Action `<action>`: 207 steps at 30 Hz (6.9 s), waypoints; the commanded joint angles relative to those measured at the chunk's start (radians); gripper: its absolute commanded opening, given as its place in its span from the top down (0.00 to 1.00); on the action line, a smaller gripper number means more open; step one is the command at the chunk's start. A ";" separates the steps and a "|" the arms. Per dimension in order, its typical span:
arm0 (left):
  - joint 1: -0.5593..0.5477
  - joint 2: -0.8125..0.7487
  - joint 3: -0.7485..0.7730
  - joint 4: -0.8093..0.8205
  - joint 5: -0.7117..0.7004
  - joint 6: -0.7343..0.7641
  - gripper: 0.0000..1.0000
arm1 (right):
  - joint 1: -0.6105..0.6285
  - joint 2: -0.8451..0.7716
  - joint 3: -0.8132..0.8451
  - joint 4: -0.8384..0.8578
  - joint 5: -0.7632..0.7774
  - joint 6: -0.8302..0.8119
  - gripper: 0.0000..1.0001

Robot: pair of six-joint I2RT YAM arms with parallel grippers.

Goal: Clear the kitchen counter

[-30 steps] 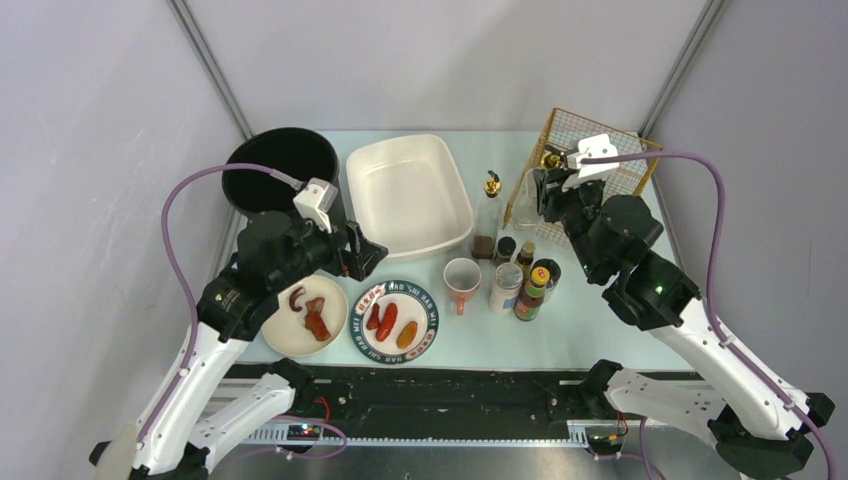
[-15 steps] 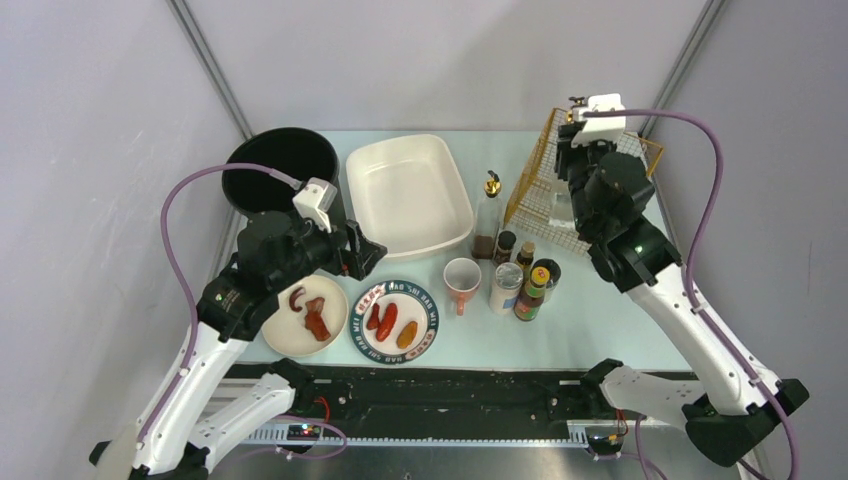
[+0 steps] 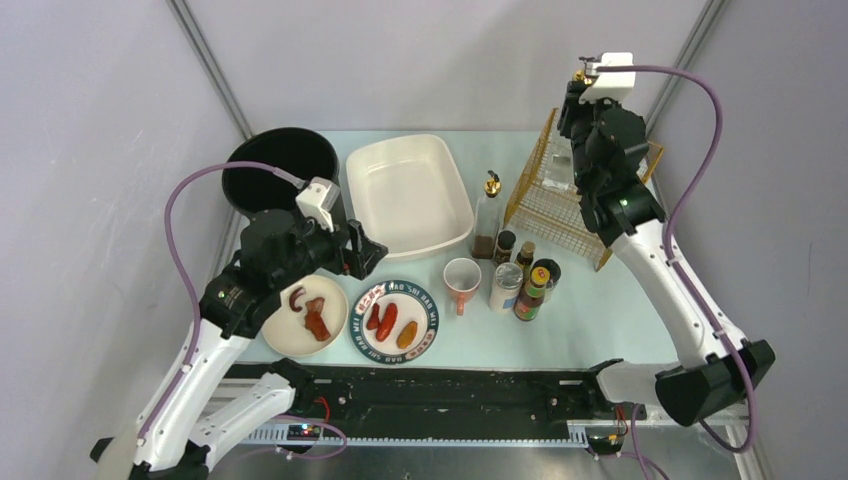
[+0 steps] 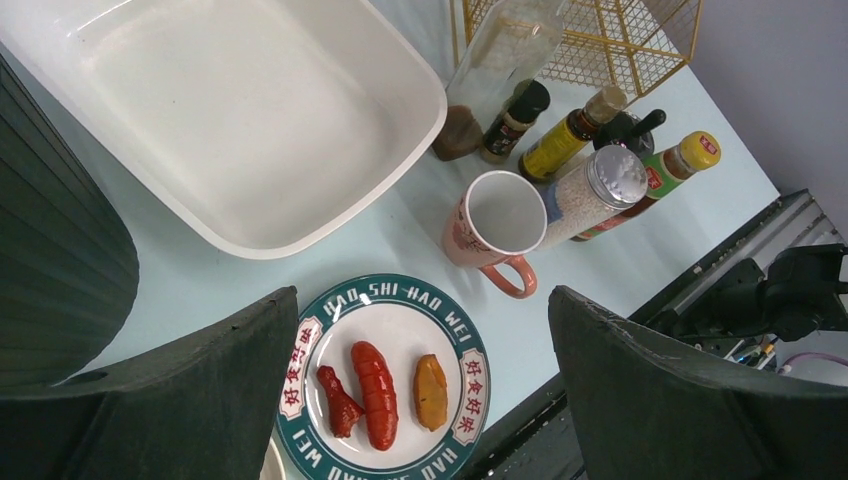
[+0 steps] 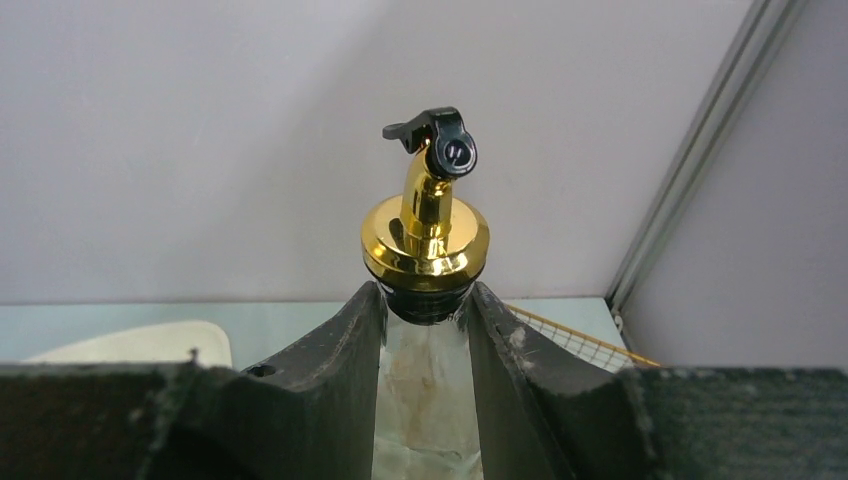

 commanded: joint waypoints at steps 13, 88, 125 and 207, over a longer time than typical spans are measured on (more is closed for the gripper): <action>-0.002 0.030 0.009 0.017 0.015 0.045 0.02 | -0.088 0.200 0.254 0.339 -0.052 0.004 1.00; -0.002 0.081 0.021 0.019 0.032 0.067 0.02 | -0.169 0.565 0.369 0.528 0.088 -0.072 1.00; -0.001 0.072 0.017 0.019 0.040 0.061 0.02 | -0.147 0.490 0.045 0.647 0.090 -0.009 1.00; 0.000 -0.428 -0.167 -0.003 -0.278 -0.039 0.02 | 0.214 -0.090 -0.374 -0.168 -0.270 0.315 0.17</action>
